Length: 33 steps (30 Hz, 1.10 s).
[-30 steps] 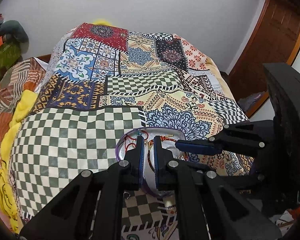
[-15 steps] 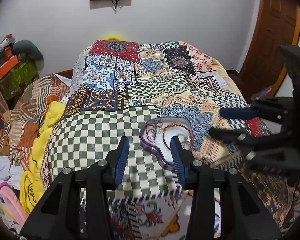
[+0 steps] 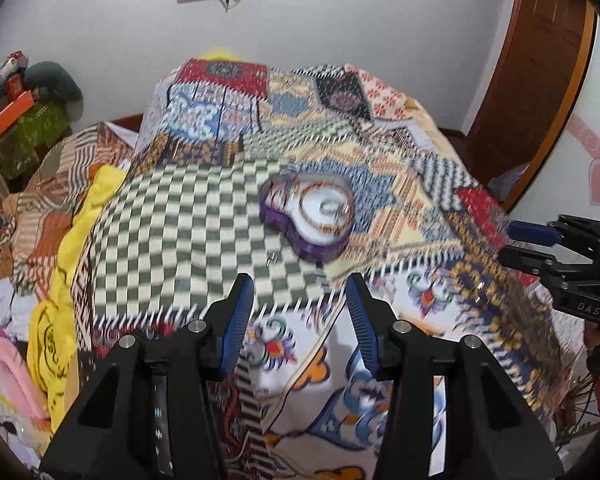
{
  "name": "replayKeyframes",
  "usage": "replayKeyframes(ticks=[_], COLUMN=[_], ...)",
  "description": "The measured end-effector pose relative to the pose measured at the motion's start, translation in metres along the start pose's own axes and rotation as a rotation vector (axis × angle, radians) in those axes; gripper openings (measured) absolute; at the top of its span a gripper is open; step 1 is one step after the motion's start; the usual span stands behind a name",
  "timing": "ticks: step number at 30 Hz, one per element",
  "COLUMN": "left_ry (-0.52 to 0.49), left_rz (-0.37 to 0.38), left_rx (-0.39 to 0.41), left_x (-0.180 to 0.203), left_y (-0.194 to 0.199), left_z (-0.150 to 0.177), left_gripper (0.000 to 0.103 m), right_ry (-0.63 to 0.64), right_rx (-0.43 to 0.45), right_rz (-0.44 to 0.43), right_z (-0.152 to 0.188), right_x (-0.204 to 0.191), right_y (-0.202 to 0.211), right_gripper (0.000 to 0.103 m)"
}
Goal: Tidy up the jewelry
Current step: 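Move the right tool back to the quilt and grasp the gold ring, then lift the gold ring with the right tool while the left tool grasps a small silver ring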
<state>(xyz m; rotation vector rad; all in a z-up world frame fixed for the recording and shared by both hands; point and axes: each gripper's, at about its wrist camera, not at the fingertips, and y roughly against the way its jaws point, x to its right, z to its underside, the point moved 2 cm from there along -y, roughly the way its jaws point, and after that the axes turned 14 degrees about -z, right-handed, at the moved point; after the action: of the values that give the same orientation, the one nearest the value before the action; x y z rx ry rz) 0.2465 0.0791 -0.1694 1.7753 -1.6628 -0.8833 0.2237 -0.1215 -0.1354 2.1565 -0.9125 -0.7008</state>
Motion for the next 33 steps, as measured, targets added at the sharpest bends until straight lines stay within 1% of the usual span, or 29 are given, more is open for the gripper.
replayKeyframes(ticks=[3, 8, 11, 13, 16, 18, 20, 25, 29, 32, 33], left_ry=[0.003, 0.016, 0.006, 0.003, 0.01, 0.013, 0.016, 0.019, 0.009, 0.013, 0.017], left_rz=[-0.009, -0.01, -0.02, -0.018, -0.013, -0.013, -0.016, -0.014, -0.013, 0.011, 0.016], left_rx=[-0.022, -0.062, -0.076, -0.083, -0.082, -0.079, -0.078, -0.075, -0.073, -0.09, -0.094], left_x=[-0.002, -0.004, -0.004, -0.004, -0.006, -0.007, -0.008, -0.009, -0.01, -0.011, -0.01], left_y=[-0.004, -0.012, -0.015, -0.018, -0.021, -0.023, -0.026, -0.036, -0.048, -0.059, -0.063], left_z=[0.015, 0.037, 0.044, 0.046, 0.045, 0.043, 0.04, 0.033, 0.025, 0.018, 0.015], left_gripper=[0.047, 0.047, 0.047, 0.047, 0.047, 0.047, 0.047, 0.047, 0.047, 0.047, 0.046], right_ry=[-0.054, -0.084, -0.066, -0.054, -0.067, -0.074, -0.057, -0.015, -0.029, -0.045, -0.05], right_rx=[-0.033, -0.056, -0.072, -0.085, -0.069, -0.048, -0.044, -0.033, -0.019, 0.006, 0.017], right_rz=[-0.025, -0.071, -0.064, -0.043, -0.045, -0.041, -0.03, -0.001, -0.019, -0.028, -0.034], right_z=[0.017, 0.027, 0.03, 0.031, 0.036, 0.038, 0.04, 0.037, 0.033, 0.026, 0.024], right_x=[0.006, 0.004, 0.0, -0.002, 0.001, 0.002, 0.001, -0.004, -0.001, 0.004, 0.007], right_y=[-0.007, -0.018, -0.025, -0.034, -0.036, -0.035, -0.035, -0.035, -0.034, -0.031, -0.029], right_gripper=[0.036, 0.036, 0.036, 0.036, 0.036, 0.034, 0.018, 0.017, 0.017, 0.017, 0.017])
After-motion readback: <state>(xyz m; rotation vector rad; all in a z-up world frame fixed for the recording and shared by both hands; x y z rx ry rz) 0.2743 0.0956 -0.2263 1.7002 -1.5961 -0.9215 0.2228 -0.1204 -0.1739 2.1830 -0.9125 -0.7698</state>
